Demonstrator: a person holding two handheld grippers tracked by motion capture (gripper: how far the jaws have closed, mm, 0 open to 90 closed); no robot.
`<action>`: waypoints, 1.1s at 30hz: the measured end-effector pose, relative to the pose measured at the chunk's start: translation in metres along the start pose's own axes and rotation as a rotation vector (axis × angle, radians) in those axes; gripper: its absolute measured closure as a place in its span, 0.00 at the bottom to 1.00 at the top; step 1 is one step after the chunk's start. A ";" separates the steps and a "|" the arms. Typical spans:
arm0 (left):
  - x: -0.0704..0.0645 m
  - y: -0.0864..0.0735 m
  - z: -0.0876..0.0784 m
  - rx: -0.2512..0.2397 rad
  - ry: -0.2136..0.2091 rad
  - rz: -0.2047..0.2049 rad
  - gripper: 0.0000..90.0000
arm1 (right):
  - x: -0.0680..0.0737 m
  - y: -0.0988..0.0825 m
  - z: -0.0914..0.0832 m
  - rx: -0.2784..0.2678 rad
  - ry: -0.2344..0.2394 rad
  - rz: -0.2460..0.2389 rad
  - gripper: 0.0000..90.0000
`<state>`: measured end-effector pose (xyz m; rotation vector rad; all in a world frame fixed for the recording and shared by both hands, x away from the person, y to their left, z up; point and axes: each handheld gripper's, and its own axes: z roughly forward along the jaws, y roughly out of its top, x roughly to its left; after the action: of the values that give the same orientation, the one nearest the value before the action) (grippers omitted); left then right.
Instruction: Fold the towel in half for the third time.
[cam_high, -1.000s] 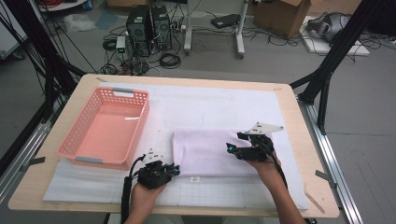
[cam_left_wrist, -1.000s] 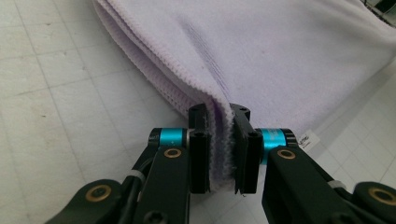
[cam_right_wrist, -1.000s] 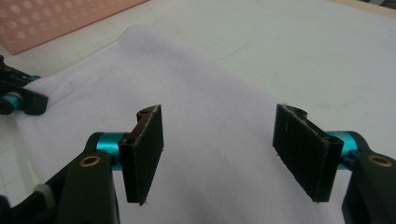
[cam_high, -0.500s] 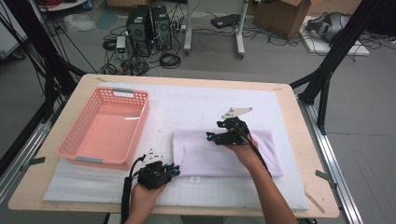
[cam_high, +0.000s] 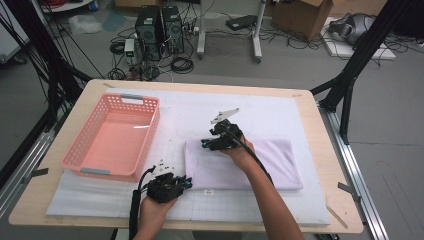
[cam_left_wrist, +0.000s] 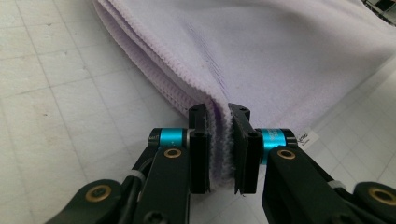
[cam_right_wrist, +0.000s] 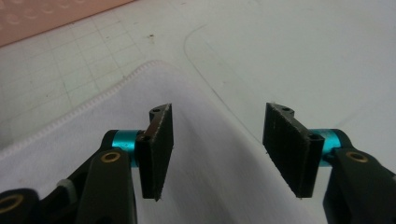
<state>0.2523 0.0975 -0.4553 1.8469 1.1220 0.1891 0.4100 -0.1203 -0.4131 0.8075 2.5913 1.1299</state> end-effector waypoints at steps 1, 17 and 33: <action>0.000 0.000 0.000 -0.001 0.001 -0.004 0.89 | 0.004 0.006 0.009 0.015 0.010 -0.010 0.51; 0.006 0.000 0.001 0.010 -0.028 -0.065 0.86 | 0.013 0.021 0.047 0.123 0.116 -0.075 0.88; 0.012 0.026 -0.064 -0.132 -0.025 -0.071 0.92 | 0.026 0.052 0.010 -0.126 0.171 -0.052 0.90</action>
<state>0.2403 0.1428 -0.4038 1.6868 1.1287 0.1937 0.4129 -0.0710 -0.3812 0.6388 2.6250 1.3871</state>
